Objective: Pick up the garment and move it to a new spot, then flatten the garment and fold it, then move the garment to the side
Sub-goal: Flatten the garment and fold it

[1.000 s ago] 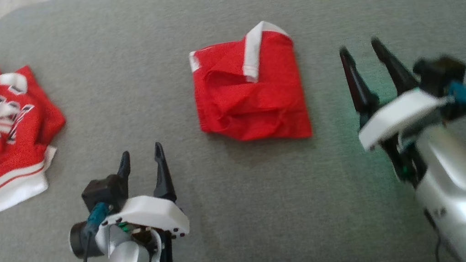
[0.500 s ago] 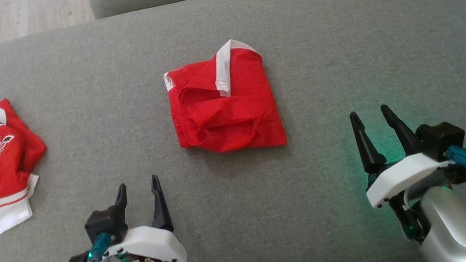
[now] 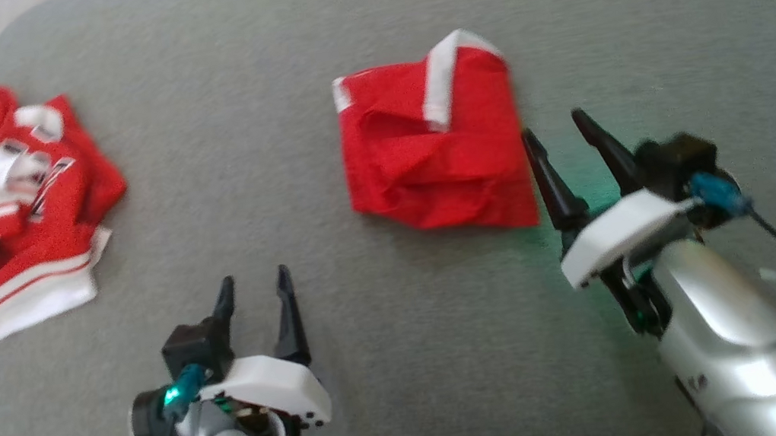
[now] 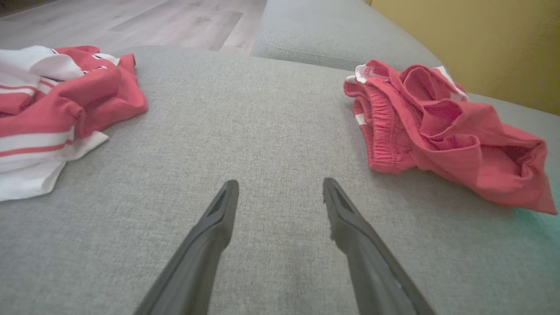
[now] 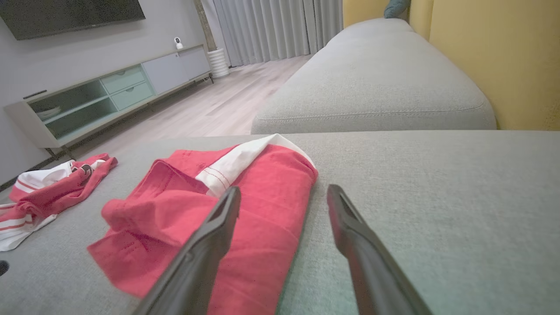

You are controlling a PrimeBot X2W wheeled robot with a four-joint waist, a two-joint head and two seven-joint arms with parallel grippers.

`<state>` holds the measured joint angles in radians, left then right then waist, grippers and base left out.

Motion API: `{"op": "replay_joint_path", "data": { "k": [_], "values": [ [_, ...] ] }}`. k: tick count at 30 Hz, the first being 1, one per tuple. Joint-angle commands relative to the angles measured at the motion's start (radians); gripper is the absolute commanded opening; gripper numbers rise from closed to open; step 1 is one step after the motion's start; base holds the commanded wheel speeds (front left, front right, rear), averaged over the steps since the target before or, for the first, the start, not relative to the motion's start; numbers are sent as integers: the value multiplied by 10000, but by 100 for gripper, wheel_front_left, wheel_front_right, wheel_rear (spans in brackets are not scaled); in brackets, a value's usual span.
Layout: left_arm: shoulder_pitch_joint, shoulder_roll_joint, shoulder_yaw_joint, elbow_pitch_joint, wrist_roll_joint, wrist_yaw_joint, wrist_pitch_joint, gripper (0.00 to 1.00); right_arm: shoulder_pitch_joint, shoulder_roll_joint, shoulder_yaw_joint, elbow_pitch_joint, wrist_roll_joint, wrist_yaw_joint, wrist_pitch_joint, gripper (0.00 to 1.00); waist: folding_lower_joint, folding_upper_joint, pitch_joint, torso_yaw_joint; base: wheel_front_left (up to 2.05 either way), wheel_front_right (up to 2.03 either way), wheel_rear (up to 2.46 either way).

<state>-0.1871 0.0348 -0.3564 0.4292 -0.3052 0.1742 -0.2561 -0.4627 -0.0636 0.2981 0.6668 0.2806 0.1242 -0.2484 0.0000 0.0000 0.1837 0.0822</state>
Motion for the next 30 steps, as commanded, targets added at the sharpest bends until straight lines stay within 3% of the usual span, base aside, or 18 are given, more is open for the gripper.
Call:
{"op": "replay_joint_path", "data": {
  "k": [1,9,16,18,19,20,21,22,30],
  "values": [
    [-383,154,125,-299,-110,-57,-57,100,-467,132,298,-37,42,65,-133,100,0,0,335,526,0,0,0],
    [-665,154,-316,-408,-392,15,-57,100,-1855,132,545,1448,59,65,-133,100,0,0,925,1508,0,0,0],
    [-645,154,-451,-491,-547,80,-57,100,-2350,133,564,2171,7,65,-133,99,0,0,1078,1824,0,0,0],
    [-631,154,-484,-494,-581,84,-57,100,-2420,133,581,2271,-6,65,-133,89,0,0,1088,1848,0,0,0],
    [-633,154,-504,-499,-601,89,-57,100,-2452,133,613,2304,-3,65,-133,70,0,0,1088,1854,0,0,0],
    [-638,154,-522,-508,-620,94,-57,100,-2480,133,653,2332,14,65,-133,45,0,0,1088,1856,0,0,0],
    [-659,154,-551,-521,-652,104,-57,100,-2558,133,746,2328,69,65,-133,5,0,0,1076,1854,0,0,0],
    [-672,154,-566,-526,-660,111,-57,100,-2597,133,781,2294,92,65,-133,0,0,0,1064,1850,0,0,0],
    [-706,154,-721,-550,-726,105,-57,100,-2918,133,984,2085,215,65,-133,0,0,0,963,1934,0,0,0]
  ]
}}
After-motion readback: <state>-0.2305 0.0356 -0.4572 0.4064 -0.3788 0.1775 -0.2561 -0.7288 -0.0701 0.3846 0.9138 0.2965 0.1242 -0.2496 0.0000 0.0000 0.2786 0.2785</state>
